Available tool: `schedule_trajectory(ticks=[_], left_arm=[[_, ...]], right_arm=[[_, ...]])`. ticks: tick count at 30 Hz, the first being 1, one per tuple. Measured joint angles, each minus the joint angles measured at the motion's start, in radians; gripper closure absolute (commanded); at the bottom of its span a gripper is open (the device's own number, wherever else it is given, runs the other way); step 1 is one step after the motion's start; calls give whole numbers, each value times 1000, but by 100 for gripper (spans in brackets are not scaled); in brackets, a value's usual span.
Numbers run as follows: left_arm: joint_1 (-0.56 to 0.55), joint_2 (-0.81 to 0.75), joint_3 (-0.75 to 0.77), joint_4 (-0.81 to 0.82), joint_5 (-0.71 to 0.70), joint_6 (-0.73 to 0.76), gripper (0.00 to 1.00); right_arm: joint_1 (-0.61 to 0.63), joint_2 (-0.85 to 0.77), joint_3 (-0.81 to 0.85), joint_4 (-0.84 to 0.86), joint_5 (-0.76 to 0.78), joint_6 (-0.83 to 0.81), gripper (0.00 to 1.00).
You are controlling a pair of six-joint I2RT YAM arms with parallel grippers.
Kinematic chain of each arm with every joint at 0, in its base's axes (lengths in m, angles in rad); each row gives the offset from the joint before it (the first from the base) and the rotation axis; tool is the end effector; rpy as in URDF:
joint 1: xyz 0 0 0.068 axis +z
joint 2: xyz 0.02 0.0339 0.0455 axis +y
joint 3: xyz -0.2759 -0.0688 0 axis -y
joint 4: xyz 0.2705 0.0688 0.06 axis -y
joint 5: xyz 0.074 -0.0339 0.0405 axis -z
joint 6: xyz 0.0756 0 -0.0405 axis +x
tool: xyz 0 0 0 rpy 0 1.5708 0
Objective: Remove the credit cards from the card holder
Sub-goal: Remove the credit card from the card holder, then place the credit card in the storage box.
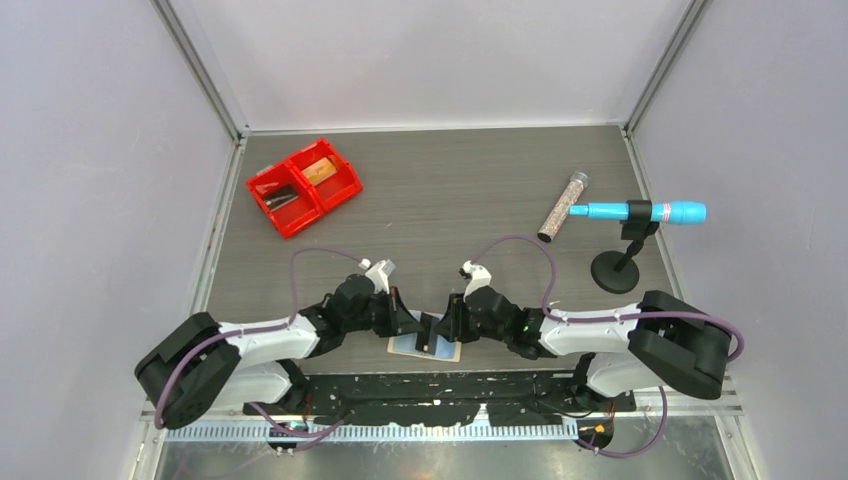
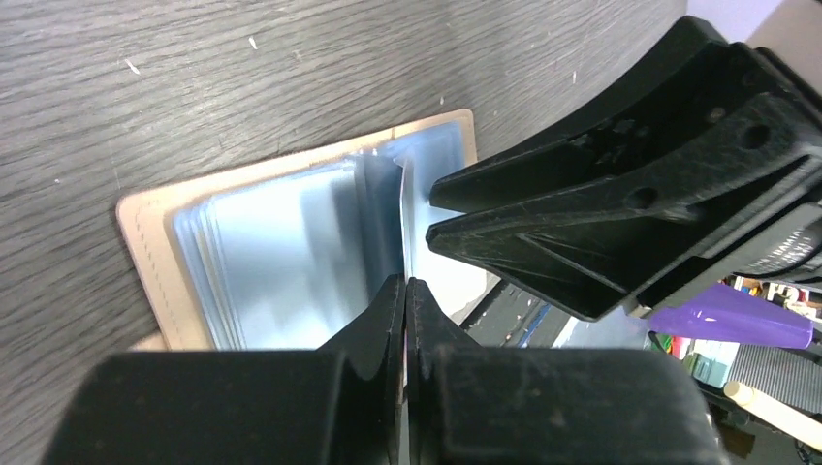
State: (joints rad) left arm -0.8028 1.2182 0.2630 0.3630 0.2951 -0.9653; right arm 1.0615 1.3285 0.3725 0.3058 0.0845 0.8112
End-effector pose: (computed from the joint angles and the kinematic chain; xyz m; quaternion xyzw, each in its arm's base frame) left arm 0.1588 -0.1961 0.1045 -0.0020 0.8758 -0.4418 0.1944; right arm 0.1410 0.2393 0.1046 -0.0931 0.8905 0.3350 0.2935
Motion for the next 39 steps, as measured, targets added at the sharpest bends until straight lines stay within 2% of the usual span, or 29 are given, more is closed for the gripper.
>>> schedule_trajectory(ticks=[15, 23, 31, 39], left_arm=[[0, -277, 23, -320, -113, 82, 100], [0, -468, 100, -523, -132, 166, 100], [3, -566, 159, -574, 72, 246, 100], [3, -561, 170, -555, 272, 267, 100]], right_arm=[[3, -88, -2, -125, 28, -52, 60], [1, -321, 40, -237, -10, -203, 52], [-19, -507, 91, -274, -208, -344, 44], [-34, -530, 113, -290, -368, -388, 44]])
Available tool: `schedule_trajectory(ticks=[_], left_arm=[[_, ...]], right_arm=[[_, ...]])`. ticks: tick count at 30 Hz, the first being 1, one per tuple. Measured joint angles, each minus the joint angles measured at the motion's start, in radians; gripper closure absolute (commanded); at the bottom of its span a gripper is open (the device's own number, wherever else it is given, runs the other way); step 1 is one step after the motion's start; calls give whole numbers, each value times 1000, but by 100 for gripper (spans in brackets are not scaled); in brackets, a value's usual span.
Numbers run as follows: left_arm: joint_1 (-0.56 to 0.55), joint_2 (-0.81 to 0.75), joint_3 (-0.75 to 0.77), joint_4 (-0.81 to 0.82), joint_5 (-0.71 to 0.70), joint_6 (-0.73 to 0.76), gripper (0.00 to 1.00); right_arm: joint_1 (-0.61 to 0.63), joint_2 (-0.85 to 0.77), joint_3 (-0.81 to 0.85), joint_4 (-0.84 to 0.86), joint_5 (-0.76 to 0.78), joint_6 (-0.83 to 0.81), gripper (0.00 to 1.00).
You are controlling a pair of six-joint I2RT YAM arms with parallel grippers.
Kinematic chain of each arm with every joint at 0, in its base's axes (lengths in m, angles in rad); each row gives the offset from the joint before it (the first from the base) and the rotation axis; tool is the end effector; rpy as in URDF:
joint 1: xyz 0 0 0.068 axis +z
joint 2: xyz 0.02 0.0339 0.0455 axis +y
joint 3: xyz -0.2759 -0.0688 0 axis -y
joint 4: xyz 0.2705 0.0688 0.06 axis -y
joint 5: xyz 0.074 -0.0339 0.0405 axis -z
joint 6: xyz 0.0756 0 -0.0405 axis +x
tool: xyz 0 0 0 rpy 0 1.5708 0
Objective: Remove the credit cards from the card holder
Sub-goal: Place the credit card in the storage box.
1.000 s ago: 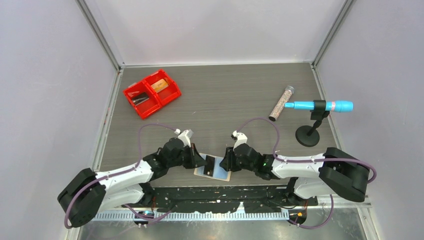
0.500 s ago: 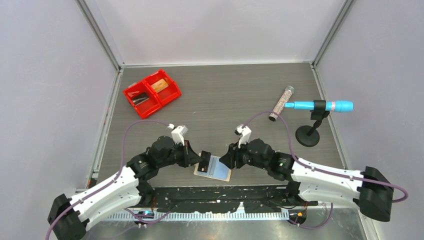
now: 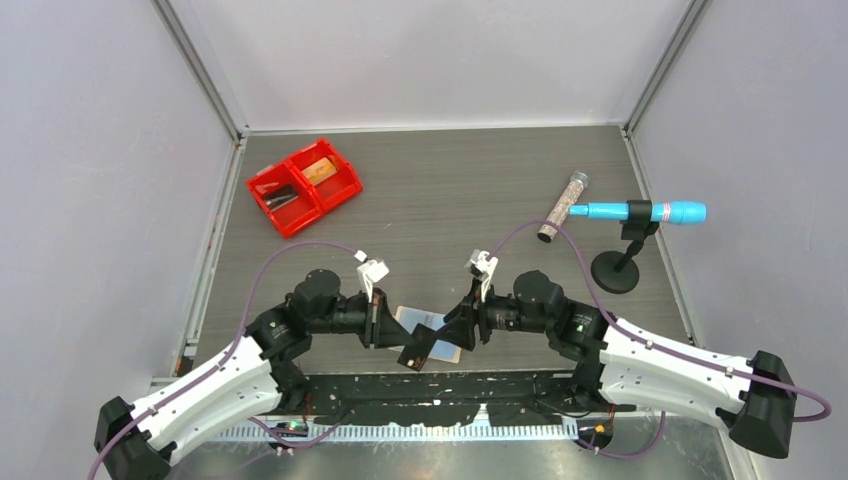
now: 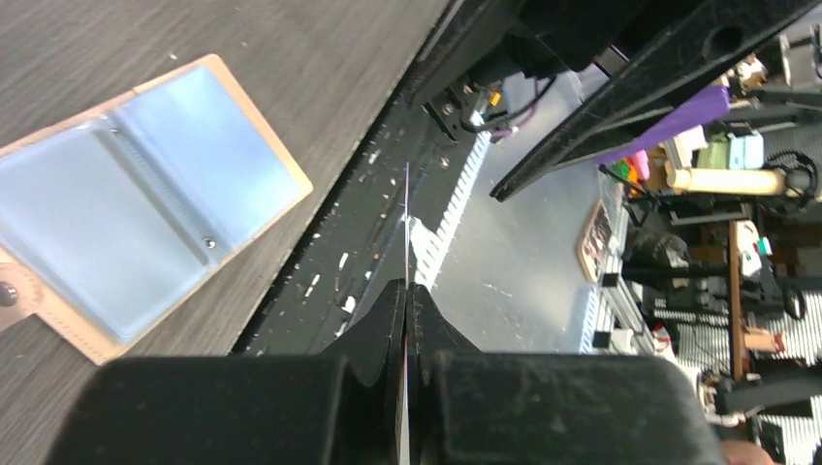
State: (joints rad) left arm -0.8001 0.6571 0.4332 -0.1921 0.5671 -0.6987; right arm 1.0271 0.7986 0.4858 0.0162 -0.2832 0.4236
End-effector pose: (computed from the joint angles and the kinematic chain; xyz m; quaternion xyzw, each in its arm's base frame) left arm 0.1134 -0.1751 0.2248 0.1933 0.7957 -0.5286 0.2240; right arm 0.1079 0.2193 0.2422 -0.3167 0.7349 0.4756 0.3654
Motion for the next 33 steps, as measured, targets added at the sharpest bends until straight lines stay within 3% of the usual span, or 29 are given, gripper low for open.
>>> schedule_trajectory(ticks=[9, 11, 14, 15, 17, 23, 33], left_arm=[[0, 0, 0, 58, 95, -1, 100], [0, 0, 0, 76, 107, -3, 100], [0, 2, 0, 93, 115, -4, 100], [0, 5, 0, 93, 115, -4, 97], [3, 9, -2, 87, 112, -2, 80], [4, -16, 9, 3, 5, 14, 44], [29, -154, 72, -120, -228, -2, 36]], right_arm=[[-4, 81, 22, 10, -108, -3, 46], [-4, 105, 22, 24, -140, -2, 53], [-4, 136, 22, 53, -187, 3, 79], [-5, 143, 22, 65, -199, 7, 84], [-5, 153, 21, 83, -228, 21, 93], [-13, 142, 14, 145, -249, 76, 95], [-69, -60, -50, 211, -95, 201, 95]])
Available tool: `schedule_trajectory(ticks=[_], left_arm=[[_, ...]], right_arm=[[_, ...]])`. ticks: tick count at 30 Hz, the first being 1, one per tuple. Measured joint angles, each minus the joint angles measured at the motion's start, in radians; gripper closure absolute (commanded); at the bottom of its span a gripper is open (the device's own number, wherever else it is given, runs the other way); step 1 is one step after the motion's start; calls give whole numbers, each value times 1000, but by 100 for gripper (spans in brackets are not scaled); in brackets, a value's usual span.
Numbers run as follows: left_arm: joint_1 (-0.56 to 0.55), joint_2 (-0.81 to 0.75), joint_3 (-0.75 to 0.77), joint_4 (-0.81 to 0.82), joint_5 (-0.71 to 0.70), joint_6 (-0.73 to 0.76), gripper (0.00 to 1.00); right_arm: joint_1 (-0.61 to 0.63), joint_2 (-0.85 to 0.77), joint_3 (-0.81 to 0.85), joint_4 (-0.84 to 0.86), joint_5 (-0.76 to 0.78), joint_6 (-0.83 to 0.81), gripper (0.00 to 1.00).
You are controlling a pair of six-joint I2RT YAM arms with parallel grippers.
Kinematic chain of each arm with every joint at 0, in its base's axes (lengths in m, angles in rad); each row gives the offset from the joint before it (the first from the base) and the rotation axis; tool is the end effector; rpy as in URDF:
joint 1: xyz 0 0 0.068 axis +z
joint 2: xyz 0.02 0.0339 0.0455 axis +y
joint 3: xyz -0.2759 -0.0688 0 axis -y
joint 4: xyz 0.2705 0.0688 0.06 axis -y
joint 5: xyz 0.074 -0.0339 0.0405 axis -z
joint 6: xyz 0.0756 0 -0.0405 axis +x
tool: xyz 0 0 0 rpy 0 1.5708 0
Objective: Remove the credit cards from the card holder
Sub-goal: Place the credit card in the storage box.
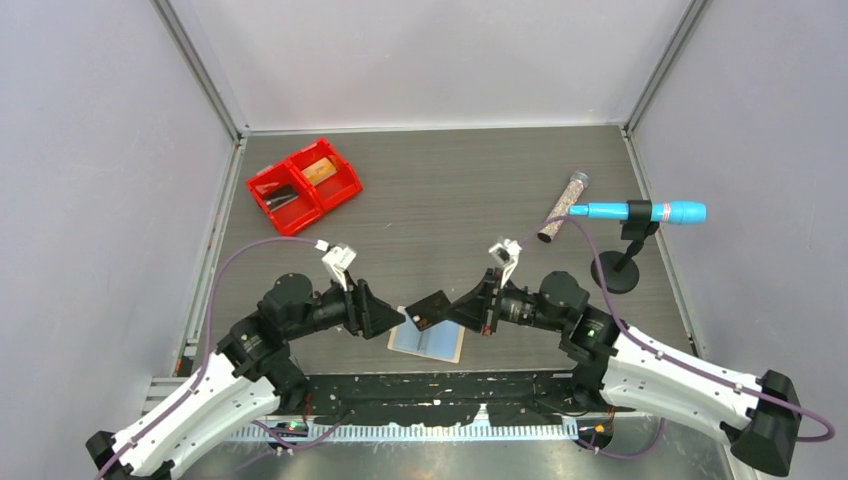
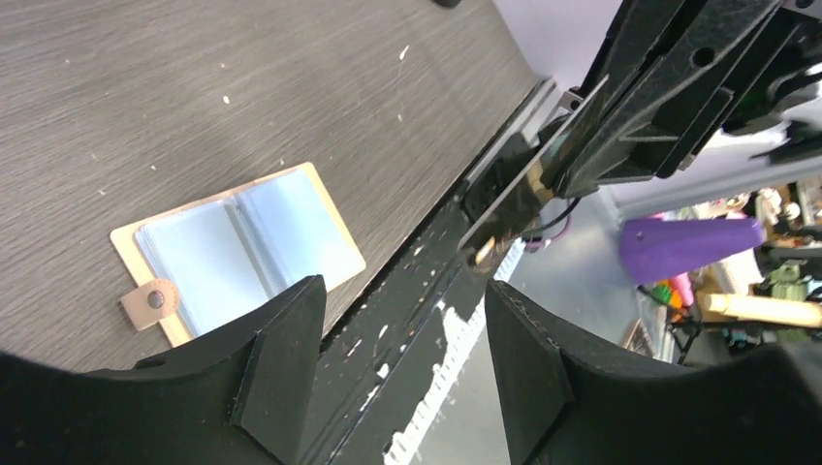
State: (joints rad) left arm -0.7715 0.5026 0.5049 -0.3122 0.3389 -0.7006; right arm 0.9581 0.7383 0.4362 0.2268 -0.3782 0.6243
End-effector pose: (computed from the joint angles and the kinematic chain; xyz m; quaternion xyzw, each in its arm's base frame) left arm 0.1165 -0.1484 0.2627 0.1276 0.7922 -0.4911 0.3392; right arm 0.1128 0.2090 0.2651 -0.2457 0.6889 0.5719 0.3715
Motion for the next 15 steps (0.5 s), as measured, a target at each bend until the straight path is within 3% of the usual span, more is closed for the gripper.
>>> schedule_trajectory(ticks=[7, 15], left_arm=[[2, -62, -34, 130, -17, -123, 37], [2, -12, -106, 301, -14, -232, 43]], right_arm=[[-27, -130, -35, 39, 158, 87, 95], [-31, -122, -65, 106, 202, 180, 95]])
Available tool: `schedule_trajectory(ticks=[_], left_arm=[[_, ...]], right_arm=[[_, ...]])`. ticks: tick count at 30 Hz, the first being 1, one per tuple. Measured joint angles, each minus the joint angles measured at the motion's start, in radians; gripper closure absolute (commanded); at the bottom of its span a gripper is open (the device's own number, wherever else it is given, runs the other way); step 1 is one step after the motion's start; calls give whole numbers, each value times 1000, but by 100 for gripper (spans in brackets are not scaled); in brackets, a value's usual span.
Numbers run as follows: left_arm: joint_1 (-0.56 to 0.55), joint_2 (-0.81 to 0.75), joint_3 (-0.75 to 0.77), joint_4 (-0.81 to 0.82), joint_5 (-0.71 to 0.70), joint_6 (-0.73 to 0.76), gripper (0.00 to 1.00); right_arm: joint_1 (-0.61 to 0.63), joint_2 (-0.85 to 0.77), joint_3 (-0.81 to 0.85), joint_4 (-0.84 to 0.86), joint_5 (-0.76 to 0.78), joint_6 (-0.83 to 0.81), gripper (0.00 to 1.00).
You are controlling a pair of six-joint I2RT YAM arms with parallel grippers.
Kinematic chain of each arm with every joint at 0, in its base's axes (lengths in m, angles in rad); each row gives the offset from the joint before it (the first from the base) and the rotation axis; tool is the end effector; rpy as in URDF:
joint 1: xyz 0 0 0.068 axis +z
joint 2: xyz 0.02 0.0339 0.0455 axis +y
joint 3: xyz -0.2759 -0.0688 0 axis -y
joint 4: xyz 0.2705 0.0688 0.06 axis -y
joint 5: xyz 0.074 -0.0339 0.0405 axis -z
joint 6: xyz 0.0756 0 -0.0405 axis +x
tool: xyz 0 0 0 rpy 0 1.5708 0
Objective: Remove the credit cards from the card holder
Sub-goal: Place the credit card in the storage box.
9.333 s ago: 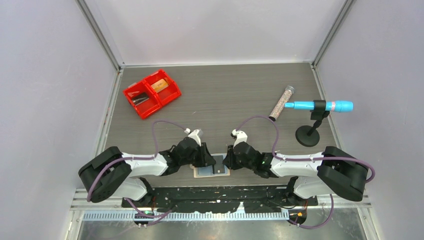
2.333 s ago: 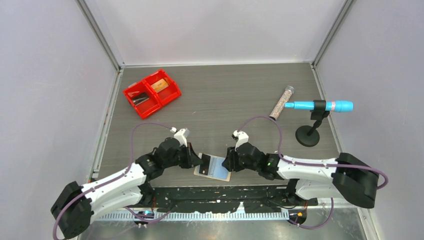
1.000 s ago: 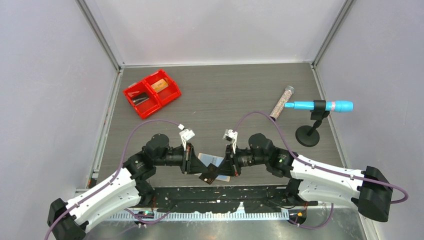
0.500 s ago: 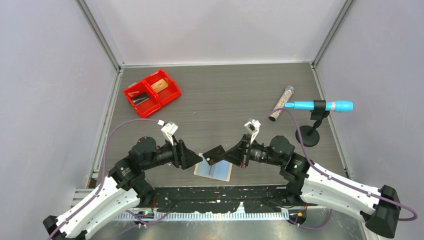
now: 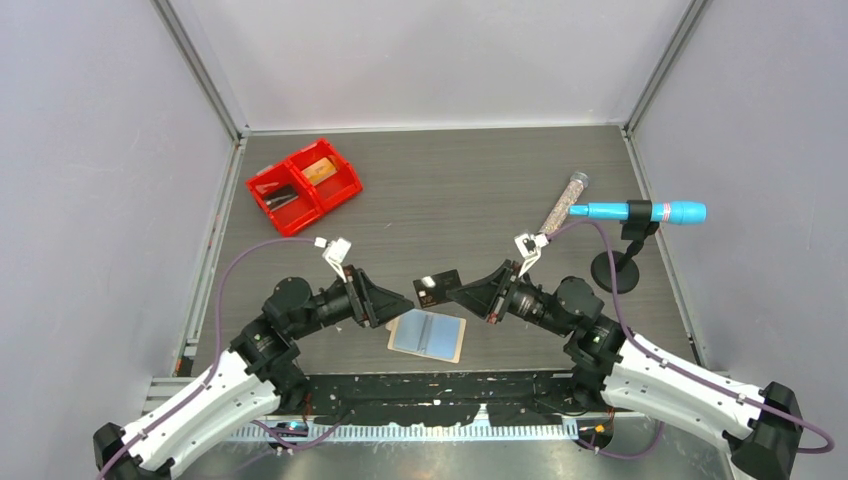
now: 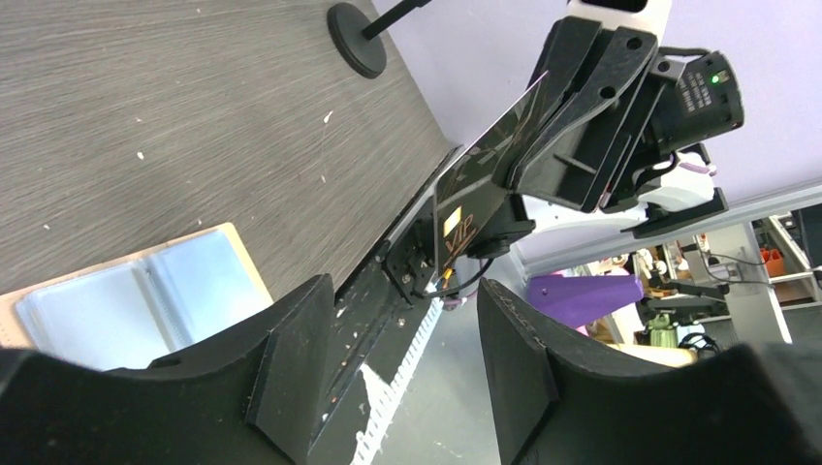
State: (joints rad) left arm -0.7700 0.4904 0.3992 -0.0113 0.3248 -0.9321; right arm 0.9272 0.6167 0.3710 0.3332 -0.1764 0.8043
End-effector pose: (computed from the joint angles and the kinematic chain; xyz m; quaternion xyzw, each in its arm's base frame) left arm 0.1242 -0.1540 0.2637 0.0487 0.7390 -0.5763 0.3456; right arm 0.1213 0.1838 0.2784 -0.1062 0.6676 0.5979 0.4307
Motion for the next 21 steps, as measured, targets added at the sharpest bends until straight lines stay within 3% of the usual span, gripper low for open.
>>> schedule_trajectory(ticks=[9, 16, 21], left_arm=[[0, 75, 0, 116, 9, -35, 59], [0, 84, 0, 140, 11, -52, 94], [1, 79, -4, 165, 10, -64, 100]], right_arm=[[0, 77, -58, 143, -13, 108, 95], [0, 107, -77, 198, -22, 146, 92], [-5, 111, -82, 216, -21, 156, 88]])
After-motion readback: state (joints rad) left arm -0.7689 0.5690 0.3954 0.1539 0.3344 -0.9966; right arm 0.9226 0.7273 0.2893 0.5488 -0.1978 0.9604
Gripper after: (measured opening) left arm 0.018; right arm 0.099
